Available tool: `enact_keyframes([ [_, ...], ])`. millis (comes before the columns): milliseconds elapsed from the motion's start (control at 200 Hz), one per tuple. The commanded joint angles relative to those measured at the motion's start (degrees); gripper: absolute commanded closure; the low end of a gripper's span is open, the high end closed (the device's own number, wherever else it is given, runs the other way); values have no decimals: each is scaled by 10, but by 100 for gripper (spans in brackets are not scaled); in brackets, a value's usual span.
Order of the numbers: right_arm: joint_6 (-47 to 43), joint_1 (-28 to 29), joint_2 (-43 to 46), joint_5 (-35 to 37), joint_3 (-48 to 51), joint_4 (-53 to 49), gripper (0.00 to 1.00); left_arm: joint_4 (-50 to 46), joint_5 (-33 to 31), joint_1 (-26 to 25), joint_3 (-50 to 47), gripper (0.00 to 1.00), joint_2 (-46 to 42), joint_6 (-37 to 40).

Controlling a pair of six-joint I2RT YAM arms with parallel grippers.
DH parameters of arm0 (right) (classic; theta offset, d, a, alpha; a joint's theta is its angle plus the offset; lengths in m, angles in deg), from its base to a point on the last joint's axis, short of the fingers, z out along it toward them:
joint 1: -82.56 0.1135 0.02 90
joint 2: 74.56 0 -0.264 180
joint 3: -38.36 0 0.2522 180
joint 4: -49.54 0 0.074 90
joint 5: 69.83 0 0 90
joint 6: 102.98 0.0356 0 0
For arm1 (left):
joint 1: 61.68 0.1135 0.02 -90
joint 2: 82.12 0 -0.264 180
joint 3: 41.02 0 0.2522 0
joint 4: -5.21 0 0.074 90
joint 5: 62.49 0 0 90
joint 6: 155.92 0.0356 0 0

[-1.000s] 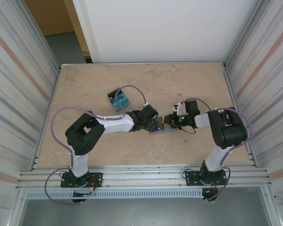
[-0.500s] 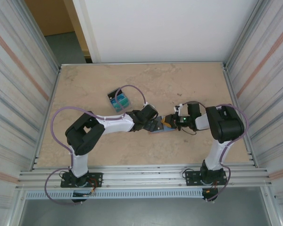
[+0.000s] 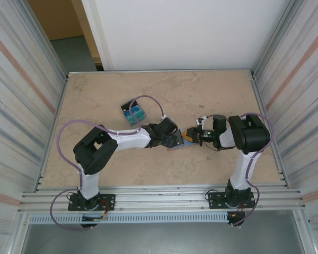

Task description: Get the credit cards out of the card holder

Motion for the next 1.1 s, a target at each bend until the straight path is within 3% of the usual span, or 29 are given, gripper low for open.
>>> enact_keyframes([
  [0,18,-2,-16,-12,6,27,87,-46,-16,2,3,1,18,15],
  [240,15,4,-26,-8,5,28,83,-44,-16,2,4,1,18,15],
  [606,-25,14,-23,9,-5,-32,90,-42,-16,3,2,1,16,15],
  [832,-35,6,-9,22,1,-47,100,-44,-18,2,2,1,15,15],
  [1097,-58,-24,13,35,11,-80,100,-45,-23,5,-7,1,10,14],
])
